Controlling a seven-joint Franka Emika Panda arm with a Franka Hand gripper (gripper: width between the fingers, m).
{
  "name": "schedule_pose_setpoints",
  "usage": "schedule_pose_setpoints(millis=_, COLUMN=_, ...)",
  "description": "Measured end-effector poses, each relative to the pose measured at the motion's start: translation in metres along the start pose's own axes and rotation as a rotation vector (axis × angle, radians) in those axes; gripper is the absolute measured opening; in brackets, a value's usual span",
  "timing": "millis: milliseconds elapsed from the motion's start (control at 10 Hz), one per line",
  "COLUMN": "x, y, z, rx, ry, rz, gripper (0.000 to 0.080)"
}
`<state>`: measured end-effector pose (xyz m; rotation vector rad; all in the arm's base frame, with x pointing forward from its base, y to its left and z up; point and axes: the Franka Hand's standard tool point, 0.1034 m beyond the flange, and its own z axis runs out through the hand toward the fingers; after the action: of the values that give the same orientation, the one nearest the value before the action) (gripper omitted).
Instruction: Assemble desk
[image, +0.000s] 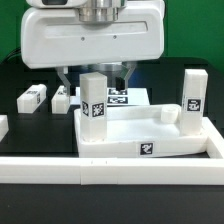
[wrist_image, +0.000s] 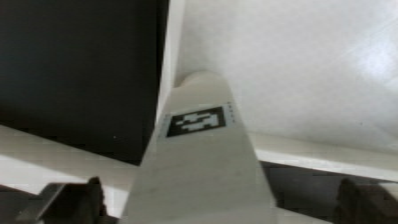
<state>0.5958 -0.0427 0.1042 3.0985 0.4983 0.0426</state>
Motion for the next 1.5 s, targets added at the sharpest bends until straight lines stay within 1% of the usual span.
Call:
schedule_pose_setpoints(millis=100, x=-0.0001, y=0.0, z=0.0001, rx=0.0, ry=0.0, rz=0.003, gripper=0.0527)
schedule_pose_setpoints(millis=200, x=-0.0001, y=0.0001, z=0.0001, rx=0.0, ry=0.0, rz=0.003, gripper=0.0376)
schedule_pose_setpoints(millis=300, x=-0.0002, y=0.0003, z=0.0001, rx=0.0, ry=0.0, rz=0.003, gripper=0.0376)
schedule_pose_setpoints(millis=400, x=-0.0003, y=0.0005, z=0.0001, rx=0.0, ry=0.0, rz=0.003, gripper=0.0286)
schedule_pose_setpoints(millis=700, x=-0.0002, y=0.0003, z=0.0001, rx=0.0, ry=0.0, rz=0.04, gripper=0.0286)
schedule_pose_setpoints(millis=900, x=-0.0001, y=0.0004, z=-0.0001, rx=-0.001, ry=0.0, rz=0.25, gripper=0.0286)
schedule_pose_setpoints(millis=1100, x=-0.0008, y=0.0016, z=0.0, rx=0.007, ry=0.002, rz=0.489, gripper=0.0287)
schedule_pose_setpoints(millis=1300, x=-0.0015, y=0.0021, z=0.0002, rx=0.01, ry=0.001, rz=0.689, gripper=0.0287)
schedule_pose_setpoints(millis=1400, x=-0.0016, y=0.0025, z=0.0003, rx=0.015, ry=0.005, rz=0.77, gripper=0.0287)
schedule_pose_setpoints(millis=1500, x=-0.0002, y=0.0022, z=0.0004, rx=0.012, ry=0.015, rz=0.876, gripper=0.0287)
